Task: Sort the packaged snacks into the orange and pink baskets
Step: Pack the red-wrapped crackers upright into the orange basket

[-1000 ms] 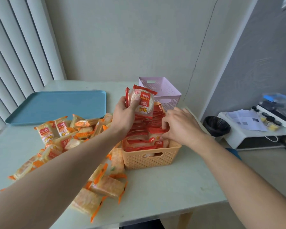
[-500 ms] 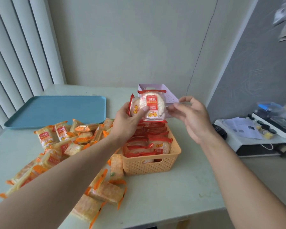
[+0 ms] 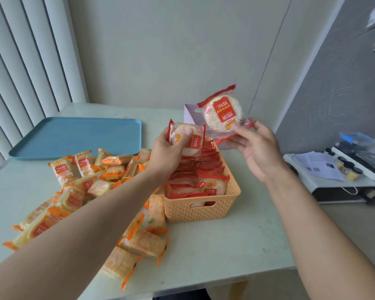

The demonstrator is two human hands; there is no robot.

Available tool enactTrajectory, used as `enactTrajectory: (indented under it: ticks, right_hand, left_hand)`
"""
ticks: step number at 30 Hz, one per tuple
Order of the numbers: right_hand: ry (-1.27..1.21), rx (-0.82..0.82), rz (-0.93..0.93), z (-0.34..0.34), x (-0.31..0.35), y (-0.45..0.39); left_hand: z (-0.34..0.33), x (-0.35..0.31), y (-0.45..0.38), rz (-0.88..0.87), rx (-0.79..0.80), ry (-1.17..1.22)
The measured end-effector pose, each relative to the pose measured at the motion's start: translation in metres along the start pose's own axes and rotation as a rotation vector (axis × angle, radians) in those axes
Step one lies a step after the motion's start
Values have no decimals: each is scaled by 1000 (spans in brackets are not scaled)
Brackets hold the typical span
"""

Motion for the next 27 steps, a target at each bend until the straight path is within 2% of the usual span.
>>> enactTrajectory:
  ticks: [3,5,7,10,12,18,20,22,23,24,27]
  right_hand:
    - [145,211,-106,5,17,2]
    - [469,373,-253,4,6,7]
    - [841,489,-294,-2,-11,11]
    - [1250,490,-297,-8,-38,11]
    - [1381,457,-304,-9,-51,13]
    - [1597,451,-237,-22,-59,16]
    - [1472,432,-260,-18,-47,12]
    - [1194,264,-230,-10,-23,6]
    - [1147,199,-165,-9,-11,3]
    - [1155,188,-105,-12,-3,-1]
    - [1170,310,-12,-25,2,-4]
  left_hand:
    - [2,2,0,11,-26,17]
    - [4,3,1,28,-43,35]
    - [3,3,1,41,-45,63]
    - [2,4,2,68,-50,133]
    - [3,6,2,85,-70,172]
    - [2,4,4,95,-61,152]
    - [0,0,5,66,-33,70]
    - [-3,-5,6,30,5,-9]
    - [-5,-7,6,13,36,-52]
    - [-9,-9,5,-3,73,-99]
    - [-24,-11,5,-51,211,-234]
Point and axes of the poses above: each hand's wrist, its own y-axis away from the middle knuckle, its own z-axis out of the back of the hand, x = y × z, the point moved 7 cm from there along -y, towards the middle knuckle, and after that the axes turned 12 degrees about x, right-handed, at the moved point
